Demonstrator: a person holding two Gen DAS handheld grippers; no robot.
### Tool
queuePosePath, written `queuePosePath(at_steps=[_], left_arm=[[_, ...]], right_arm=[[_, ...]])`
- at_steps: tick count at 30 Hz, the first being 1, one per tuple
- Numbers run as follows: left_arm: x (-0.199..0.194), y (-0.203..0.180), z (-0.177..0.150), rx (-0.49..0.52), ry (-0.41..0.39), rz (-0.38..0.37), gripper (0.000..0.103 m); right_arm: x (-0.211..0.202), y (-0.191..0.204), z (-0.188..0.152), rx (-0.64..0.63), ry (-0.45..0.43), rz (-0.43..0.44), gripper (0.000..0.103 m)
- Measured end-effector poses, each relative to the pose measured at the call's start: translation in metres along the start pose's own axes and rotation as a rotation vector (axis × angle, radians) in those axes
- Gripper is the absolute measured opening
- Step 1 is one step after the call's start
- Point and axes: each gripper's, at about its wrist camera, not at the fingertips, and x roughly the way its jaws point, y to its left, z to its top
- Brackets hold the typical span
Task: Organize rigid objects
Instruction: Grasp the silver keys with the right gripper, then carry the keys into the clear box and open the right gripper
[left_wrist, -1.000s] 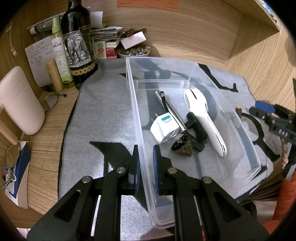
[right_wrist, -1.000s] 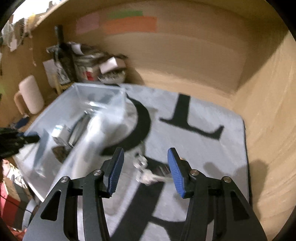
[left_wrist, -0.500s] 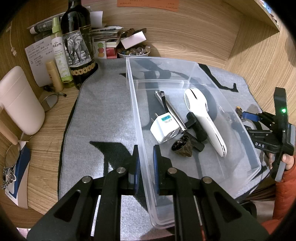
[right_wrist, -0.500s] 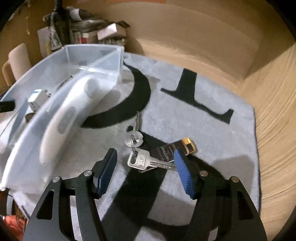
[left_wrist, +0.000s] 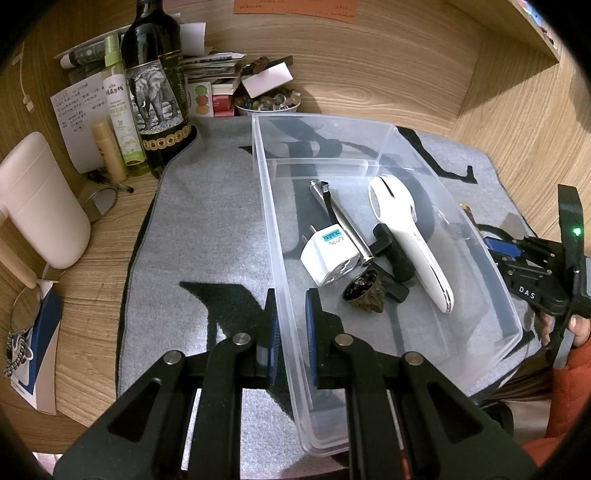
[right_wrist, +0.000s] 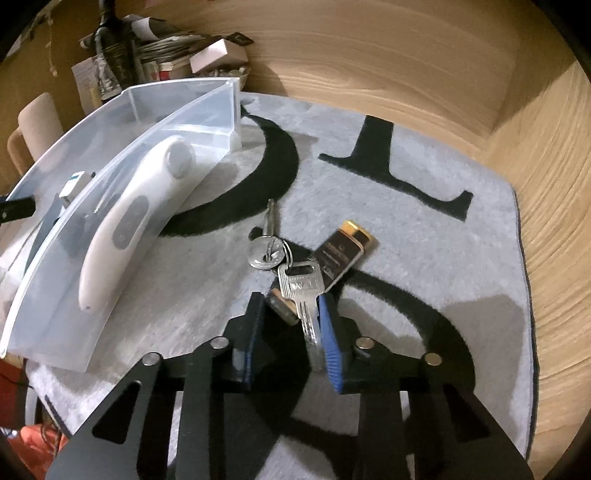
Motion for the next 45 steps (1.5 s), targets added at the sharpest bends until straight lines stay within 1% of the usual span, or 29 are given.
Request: queuePosePath(at_steps=[1, 2, 3, 12, 19, 25, 30, 40, 45], left_arm=[[0.0, 0.0, 0.0, 0.0, 0.0, 0.0, 0.011], [0.0, 0.0, 0.0, 0.0, 0.0, 0.0, 0.011], [0.0, 0.0, 0.0, -0.001, 0.0, 0.0, 0.011], [0.0, -0.001, 0.0, 0.0, 0.0, 0.0, 0.011], [0.0, -0.002, 0.0, 0.0, 0.0, 0.001, 0.011], [0.0, -0.002, 0.0, 0.0, 0.001, -0.001, 0.011], [0.0, -0.001, 0.0, 0.0, 0.0, 0.001, 0.011], [0.0, -0.002, 0.0, 0.0, 0.001, 0.0, 0.011], [0.0, -0.001, 0.0, 0.0, 0.0, 0.001, 0.011]], right_arm=[[-0.002, 0.0, -0.002, 0.0, -0.005, -0.001, 0.023], [-0.002, 0.001, -0.002, 0.001, -0.011, -0.002, 0.018], [-0.003, 0.001, -0.004, 0.0, -0.01, 0.004, 0.01], [-0.017, 0.003, -0.011, 0.018, -0.047, 0.02, 0.01], [-0.041, 0.007, 0.004, 0.029, -0.145, 0.018, 0.01], [-0.061, 0.011, 0.024, 0.035, -0.24, 0.039, 0.01], [-0.071, 0.018, 0.035, 0.024, -0.283, 0.053, 0.01], [-0.102, 0.05, 0.063, -0.045, -0.412, 0.117, 0.01], [-0.102, 0.073, 0.074, -0.094, -0.429, 0.161, 0.01]])
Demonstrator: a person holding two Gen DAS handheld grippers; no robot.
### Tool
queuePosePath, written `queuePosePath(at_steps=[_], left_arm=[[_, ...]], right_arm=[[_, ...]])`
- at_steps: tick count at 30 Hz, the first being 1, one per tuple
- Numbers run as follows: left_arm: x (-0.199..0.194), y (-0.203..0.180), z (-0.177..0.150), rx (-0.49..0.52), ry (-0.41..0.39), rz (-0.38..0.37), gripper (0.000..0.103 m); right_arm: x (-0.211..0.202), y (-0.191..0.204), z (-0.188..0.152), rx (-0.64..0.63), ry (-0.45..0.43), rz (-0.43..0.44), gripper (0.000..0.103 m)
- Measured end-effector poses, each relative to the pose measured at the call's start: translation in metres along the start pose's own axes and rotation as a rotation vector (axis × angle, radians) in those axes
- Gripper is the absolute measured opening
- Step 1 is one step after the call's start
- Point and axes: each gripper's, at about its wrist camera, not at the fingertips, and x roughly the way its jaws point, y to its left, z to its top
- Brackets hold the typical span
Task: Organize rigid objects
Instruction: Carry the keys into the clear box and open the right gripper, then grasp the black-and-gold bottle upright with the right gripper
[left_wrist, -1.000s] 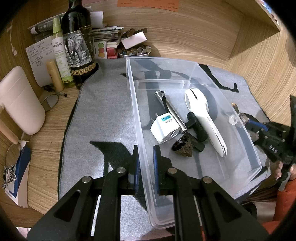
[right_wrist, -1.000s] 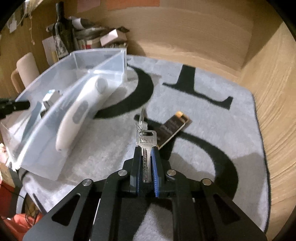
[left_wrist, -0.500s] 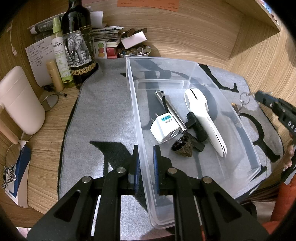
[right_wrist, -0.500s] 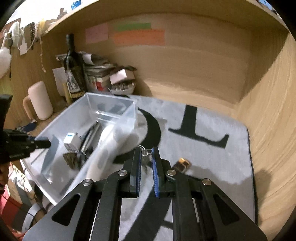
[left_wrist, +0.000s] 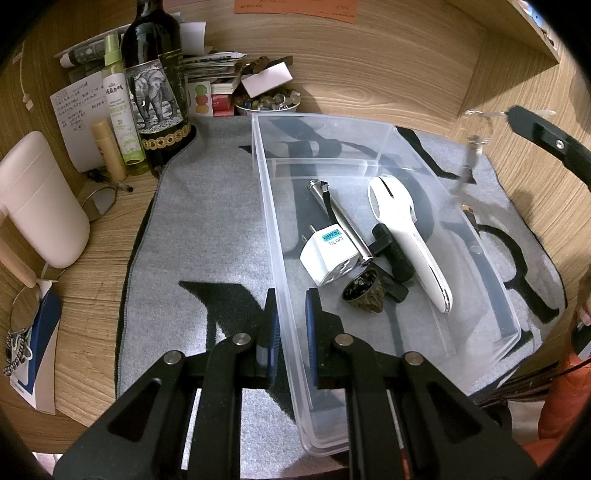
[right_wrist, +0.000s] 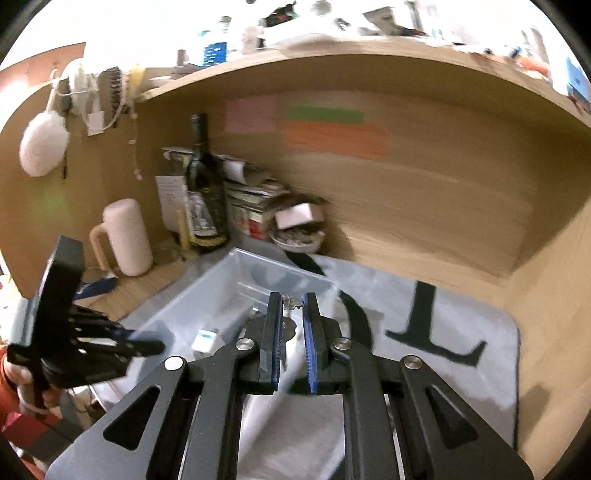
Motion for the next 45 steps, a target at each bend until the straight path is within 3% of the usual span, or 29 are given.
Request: queuePosePath(at_steps=[13, 20, 25, 30, 34, 41, 45], left_arm=[[0.001, -0.002, -0.001, 0.002, -0.001, -0.005, 0.011], [0.001, 0.0, -0.001, 0.001, 0.0, -0.008, 0.011], [0.0, -0.001, -0.001, 0.002, 0.0, -0.007, 0.011], [0.0, 0.0, -0.001, 0.001, -0.001, -0.007, 0.011], [0.0, 0.0, -0.001, 0.003, -0.001, -0.006, 0.011], [0.0, -0.001, -0.001, 0.005, 0.001, 0.001, 0.011], [0.0, -0.001, -0.001, 0.008, 0.0, 0.004, 0.011]], right_arm=[[0.078, 0.026, -0.019, -0.061, 0.182, 0.034, 0.01], [0.091, 0.028, -0.031, -0.068, 0.269, 0.052, 0.011], [0.086, 0.026, -0.03, -0.058, 0.254, 0.054, 0.027], [0.074, 0.019, -0.026, -0.05, 0.218, 0.034, 0.032], [0.062, 0.005, -0.023, -0.02, 0.189, 0.006, 0.042], [0.035, -0.032, -0.02, 0.033, 0.127, -0.104, 0.045], [0.026, -0.055, -0.025, 0.059, 0.121, -0.209, 0.051]])
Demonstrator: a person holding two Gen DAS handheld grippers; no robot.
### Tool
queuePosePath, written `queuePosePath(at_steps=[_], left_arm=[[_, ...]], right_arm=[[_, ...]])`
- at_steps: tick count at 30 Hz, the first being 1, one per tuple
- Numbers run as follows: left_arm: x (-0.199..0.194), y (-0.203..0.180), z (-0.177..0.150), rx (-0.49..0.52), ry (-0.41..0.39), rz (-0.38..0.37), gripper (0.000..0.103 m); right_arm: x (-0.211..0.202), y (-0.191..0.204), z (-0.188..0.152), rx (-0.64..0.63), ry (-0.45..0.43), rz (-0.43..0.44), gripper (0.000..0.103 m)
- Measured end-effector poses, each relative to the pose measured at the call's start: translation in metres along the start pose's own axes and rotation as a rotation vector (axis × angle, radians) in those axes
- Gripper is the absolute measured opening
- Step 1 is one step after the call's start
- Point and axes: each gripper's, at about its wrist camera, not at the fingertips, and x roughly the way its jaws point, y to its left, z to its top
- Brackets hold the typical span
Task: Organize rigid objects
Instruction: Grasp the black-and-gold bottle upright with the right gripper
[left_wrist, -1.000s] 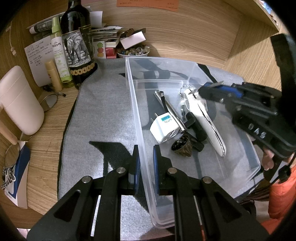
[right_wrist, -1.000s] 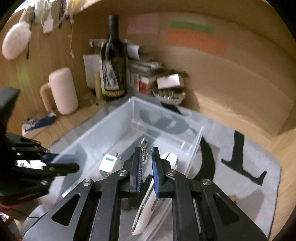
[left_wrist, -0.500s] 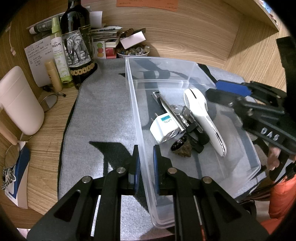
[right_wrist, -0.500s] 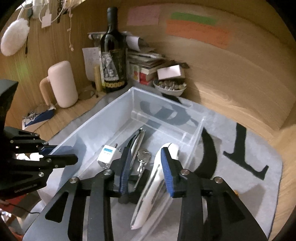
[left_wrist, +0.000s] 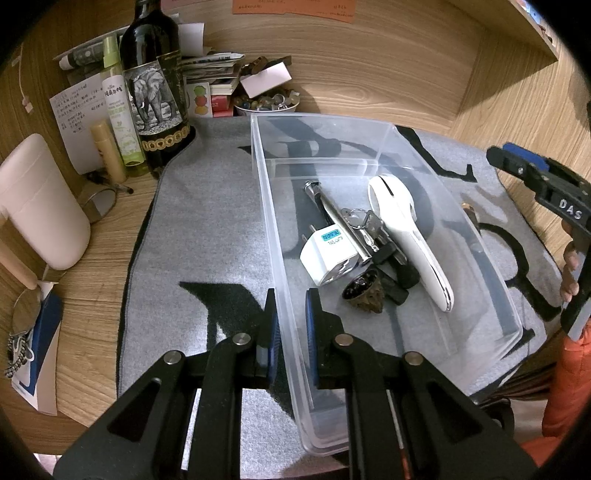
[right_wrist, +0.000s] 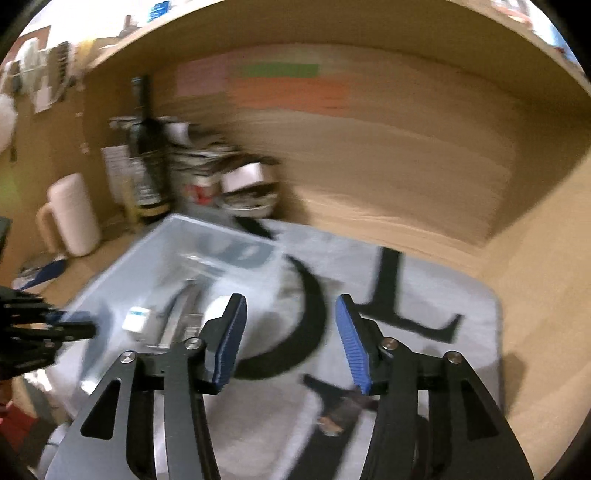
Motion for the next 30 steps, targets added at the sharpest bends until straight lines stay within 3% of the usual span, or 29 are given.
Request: queuePosePath(at_steps=[6, 9, 17, 19, 25, 30], left_arm=[[0.0, 0.0, 0.0, 0.0, 0.001, 0.004, 0.011], [0.0, 0.0, 0.0, 0.0, 0.002, 0.004, 0.011], [0.0, 0.0, 0.0, -0.001, 0.001, 0.005, 0.011], [0.0, 0.0, 0.0, 0.0, 0.002, 0.005, 0.011], [0.0, 0.0, 0.0, 0.0, 0.002, 0.004, 0.011], [0.0, 0.0, 0.0, 0.0, 0.002, 0.005, 0.011]], right_arm=[[0.025, -0.023, -0.024, 0.056, 0.099, -0.042, 0.053], [0.041, -0.03, -0.041, 0.074, 0.156, -0.104, 0.053], [0.072, -0.042, -0.071, 0.134, 0.296, -0.027, 0.053], [0.071, -0.042, -0.073, 0.135, 0.289, -0.025, 0.052], [0.068, -0.042, -0.073, 0.136, 0.277, -0.007, 0.022], [0.066, -0.041, -0.071, 0.139, 0.26, -0.011, 0.022]])
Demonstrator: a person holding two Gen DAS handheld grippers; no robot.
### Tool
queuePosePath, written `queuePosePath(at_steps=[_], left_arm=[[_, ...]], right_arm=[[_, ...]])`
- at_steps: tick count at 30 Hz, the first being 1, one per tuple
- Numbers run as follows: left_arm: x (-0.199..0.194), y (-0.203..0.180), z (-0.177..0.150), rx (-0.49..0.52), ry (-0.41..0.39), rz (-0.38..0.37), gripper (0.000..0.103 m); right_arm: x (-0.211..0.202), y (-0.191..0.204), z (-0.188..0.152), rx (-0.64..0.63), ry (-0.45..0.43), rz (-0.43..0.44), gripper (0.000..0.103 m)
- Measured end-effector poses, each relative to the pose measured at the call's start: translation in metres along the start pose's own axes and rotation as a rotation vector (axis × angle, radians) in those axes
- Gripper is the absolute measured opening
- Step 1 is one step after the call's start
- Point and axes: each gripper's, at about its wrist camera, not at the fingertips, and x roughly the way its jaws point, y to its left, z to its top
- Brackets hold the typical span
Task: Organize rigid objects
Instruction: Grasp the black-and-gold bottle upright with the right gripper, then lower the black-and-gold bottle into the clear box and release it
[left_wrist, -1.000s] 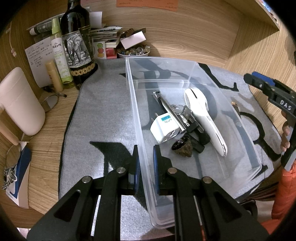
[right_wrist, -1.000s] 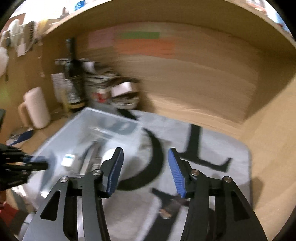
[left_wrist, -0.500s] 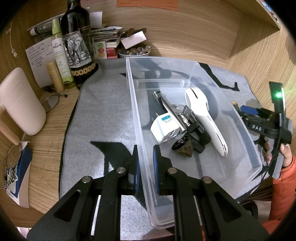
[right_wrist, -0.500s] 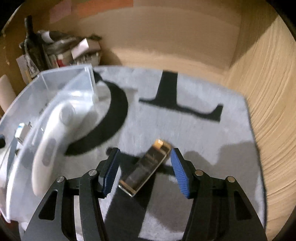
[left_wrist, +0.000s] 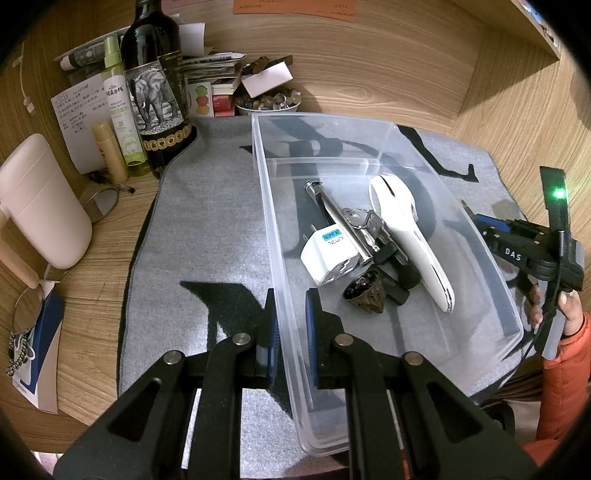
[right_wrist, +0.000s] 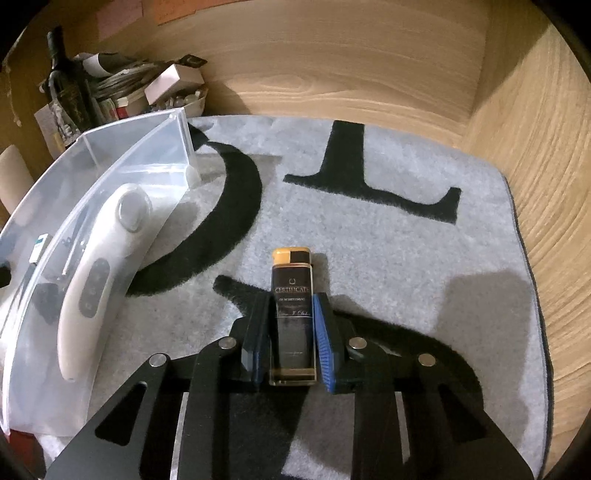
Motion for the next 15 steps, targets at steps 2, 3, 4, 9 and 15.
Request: queuePosePath(at_steps=[2, 3, 4, 9, 15], left_arm=[[0.0, 0.0, 0.0, 0.001, 0.0, 0.0, 0.011], [0.0, 0.0, 0.0, 0.001, 0.0, 0.0, 0.011], [0.0, 0.0, 0.0, 0.0, 0.0, 0.0, 0.011], [0.0, 0.0, 0.0, 0.0, 0.0, 0.0, 0.011], [0.0, 0.0, 0.0, 0.0, 0.0, 0.0, 0.011]], right_arm=[[-0.005, 0.003, 0.001, -0.005, -0.013, 0.002, 0.022], [-0.008, 0.004, 0.002, -0.009, -0.024, 0.004, 0.022], [-0.012, 0.006, 0.003, -0.011, -0.033, 0.008, 0.022], [-0.035, 0.02, 0.013, -0.04, -0.099, 0.036, 0.022], [-0.063, 0.042, 0.023, -0.094, -0.174, 0.079, 0.022]])
